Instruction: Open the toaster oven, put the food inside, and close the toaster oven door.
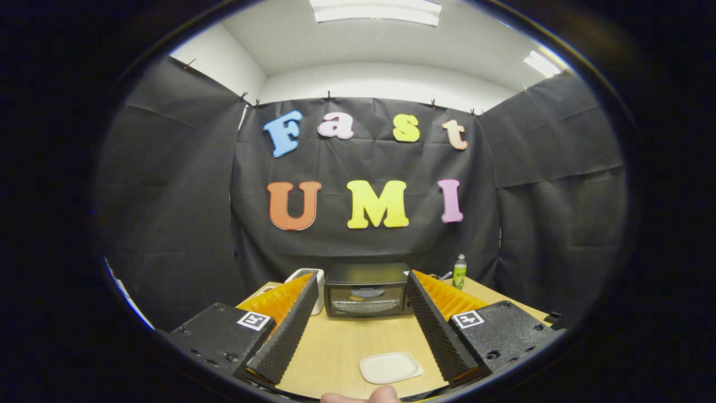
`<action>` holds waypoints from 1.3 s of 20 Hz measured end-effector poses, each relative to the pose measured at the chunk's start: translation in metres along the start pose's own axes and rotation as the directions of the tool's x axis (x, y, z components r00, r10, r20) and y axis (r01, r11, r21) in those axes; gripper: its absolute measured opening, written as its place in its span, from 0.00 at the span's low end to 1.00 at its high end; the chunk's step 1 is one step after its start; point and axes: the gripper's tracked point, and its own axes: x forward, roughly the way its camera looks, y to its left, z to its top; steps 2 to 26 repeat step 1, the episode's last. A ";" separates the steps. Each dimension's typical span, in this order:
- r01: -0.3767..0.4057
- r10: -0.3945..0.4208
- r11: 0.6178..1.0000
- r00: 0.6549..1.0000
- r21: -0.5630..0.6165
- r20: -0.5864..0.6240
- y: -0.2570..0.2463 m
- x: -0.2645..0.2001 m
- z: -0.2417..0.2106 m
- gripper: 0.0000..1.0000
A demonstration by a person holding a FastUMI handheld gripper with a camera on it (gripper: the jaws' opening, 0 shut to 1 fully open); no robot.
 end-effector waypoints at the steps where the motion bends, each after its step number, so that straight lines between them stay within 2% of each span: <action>1: 0.002 -0.002 1.000 1.000 0.002 -0.004 0.000 0.000 -0.001 1.00; 26: 0.002 -0.002 1.000 1.000 0.002 -0.004 0.000 0.000 -0.001 1.00</action>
